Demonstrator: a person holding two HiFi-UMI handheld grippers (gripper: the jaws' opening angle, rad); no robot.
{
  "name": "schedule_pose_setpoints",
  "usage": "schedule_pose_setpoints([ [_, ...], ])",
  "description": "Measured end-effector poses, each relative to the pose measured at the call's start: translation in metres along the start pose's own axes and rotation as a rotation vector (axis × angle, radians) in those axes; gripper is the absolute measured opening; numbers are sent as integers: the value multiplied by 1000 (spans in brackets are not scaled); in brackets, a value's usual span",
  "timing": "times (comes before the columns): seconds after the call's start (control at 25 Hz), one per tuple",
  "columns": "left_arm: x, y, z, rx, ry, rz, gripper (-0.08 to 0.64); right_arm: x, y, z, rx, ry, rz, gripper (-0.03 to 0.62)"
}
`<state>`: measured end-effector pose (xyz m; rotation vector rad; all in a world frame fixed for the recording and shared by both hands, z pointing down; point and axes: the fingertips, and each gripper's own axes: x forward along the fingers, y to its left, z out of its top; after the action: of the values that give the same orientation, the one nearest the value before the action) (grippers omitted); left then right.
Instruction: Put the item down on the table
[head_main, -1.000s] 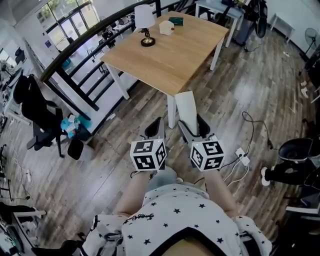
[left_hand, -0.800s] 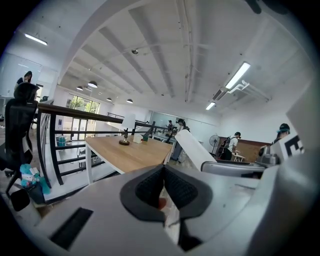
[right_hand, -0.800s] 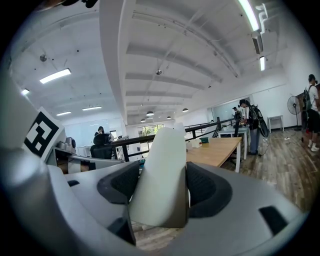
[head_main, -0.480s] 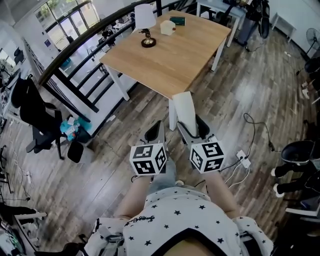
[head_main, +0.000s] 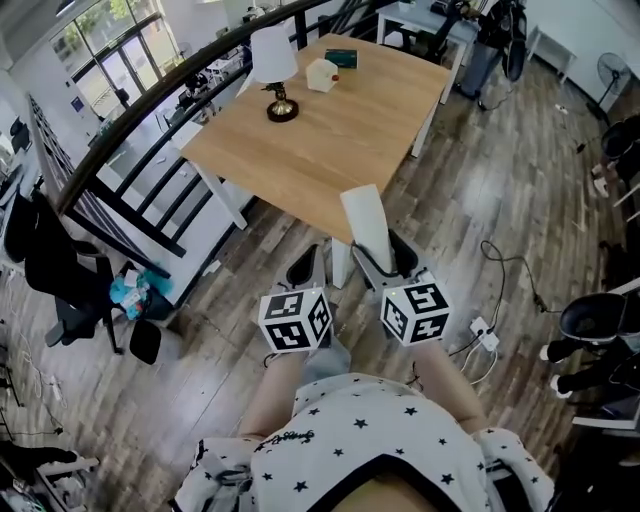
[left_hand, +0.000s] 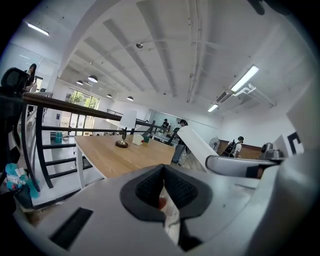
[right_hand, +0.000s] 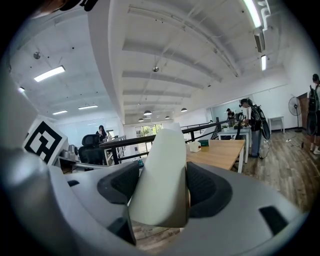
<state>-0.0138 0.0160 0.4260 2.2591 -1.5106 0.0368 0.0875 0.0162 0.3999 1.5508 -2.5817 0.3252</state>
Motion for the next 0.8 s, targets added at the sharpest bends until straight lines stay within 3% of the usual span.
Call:
schedule_pose_setpoints([
  [0.8,160,101,80,60,22,-49,12,195,-51,44,8,-5,-46,290],
])
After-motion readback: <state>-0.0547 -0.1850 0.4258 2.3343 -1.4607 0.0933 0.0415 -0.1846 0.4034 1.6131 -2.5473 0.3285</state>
